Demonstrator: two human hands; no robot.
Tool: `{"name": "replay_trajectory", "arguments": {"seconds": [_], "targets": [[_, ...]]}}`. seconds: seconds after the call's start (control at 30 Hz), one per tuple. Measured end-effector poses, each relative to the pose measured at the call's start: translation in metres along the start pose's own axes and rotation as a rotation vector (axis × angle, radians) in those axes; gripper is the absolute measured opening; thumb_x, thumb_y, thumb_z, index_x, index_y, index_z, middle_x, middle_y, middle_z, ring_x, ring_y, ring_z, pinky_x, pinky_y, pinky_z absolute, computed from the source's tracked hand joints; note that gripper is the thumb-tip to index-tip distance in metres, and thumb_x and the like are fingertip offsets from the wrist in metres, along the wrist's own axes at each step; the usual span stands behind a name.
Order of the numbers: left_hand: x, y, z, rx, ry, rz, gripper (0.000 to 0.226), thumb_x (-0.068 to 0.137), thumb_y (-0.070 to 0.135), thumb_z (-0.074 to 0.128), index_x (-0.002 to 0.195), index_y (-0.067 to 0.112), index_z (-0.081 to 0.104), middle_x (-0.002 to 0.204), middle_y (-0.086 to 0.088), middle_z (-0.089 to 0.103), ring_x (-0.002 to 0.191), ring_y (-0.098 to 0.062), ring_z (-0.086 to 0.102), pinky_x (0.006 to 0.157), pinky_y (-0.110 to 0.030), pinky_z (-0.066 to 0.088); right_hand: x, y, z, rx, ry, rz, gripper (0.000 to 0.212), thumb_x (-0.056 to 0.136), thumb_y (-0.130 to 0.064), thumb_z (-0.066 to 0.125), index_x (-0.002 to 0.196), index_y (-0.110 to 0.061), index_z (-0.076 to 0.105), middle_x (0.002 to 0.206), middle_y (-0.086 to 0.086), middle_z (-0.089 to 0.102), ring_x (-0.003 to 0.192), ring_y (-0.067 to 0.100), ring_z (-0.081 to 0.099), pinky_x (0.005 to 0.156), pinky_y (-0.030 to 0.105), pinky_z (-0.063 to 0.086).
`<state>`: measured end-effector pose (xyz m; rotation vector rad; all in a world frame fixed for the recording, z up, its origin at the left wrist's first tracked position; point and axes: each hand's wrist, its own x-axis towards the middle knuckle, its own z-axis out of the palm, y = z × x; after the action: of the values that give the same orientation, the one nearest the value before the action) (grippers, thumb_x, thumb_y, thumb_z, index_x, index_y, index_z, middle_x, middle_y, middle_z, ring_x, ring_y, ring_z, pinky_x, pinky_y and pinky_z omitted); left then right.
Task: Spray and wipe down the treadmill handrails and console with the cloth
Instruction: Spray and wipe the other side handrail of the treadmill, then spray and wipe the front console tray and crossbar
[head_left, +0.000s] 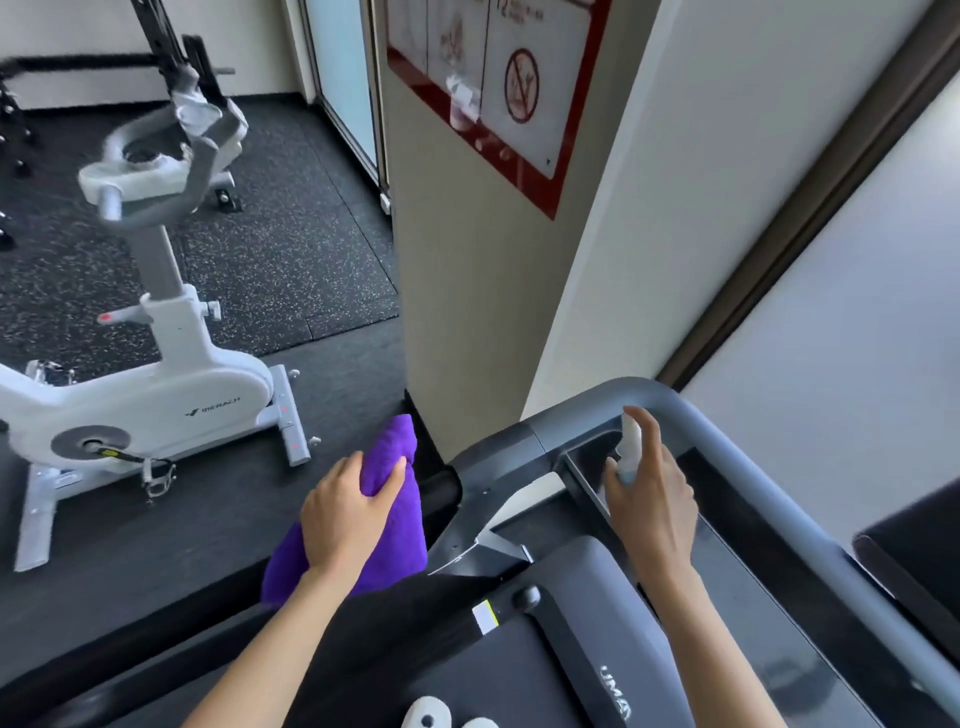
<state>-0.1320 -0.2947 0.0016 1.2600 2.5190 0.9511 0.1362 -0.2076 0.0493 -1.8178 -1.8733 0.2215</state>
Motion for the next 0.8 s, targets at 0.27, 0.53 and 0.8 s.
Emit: {"name": "replay_trajectory", "arguments": {"seconds": [0.27,0.53,0.8], "targets": [[-0.003,0.02,0.017,0.039,-0.074,0.311,0.055,0.081,0.065,0.047,0.084,0.013,0.063,0.075,-0.005,0.061,0.065,-0.034,0.061,0.054,-0.034,0.042,0.022,0.002,-0.025,0.015,0.184,0.097,0.046,0.089,-0.014,0.056,0.127,-0.03,0.037,0.078,0.002,0.053,0.061,0.029,0.051,0.054,0.031,0.032],[0.002,0.005,0.023,0.158,-0.194,0.35,0.066,0.064,0.064,0.072,0.105,0.013,0.061,0.092,-0.006,0.062,0.082,-0.036,0.064,0.058,-0.041,0.048,0.018,0.013,-0.016,0.056,0.182,0.212,0.061,0.078,-0.009,0.057,0.128,-0.036,0.034,0.07,0.002,0.053,0.057,0.029,0.049,0.05,0.03,0.034],[0.007,0.021,0.033,-0.063,-0.076,0.219,0.033,0.077,0.046,0.072,0.089,0.017,0.062,0.079,0.003,0.059,0.073,-0.03,0.063,0.056,-0.031,0.039,0.039,0.026,0.0,0.268,0.058,0.306,0.067,0.077,-0.014,0.066,0.128,-0.041,0.032,0.083,0.006,0.063,0.066,0.023,0.057,0.057,0.03,0.041]]}}
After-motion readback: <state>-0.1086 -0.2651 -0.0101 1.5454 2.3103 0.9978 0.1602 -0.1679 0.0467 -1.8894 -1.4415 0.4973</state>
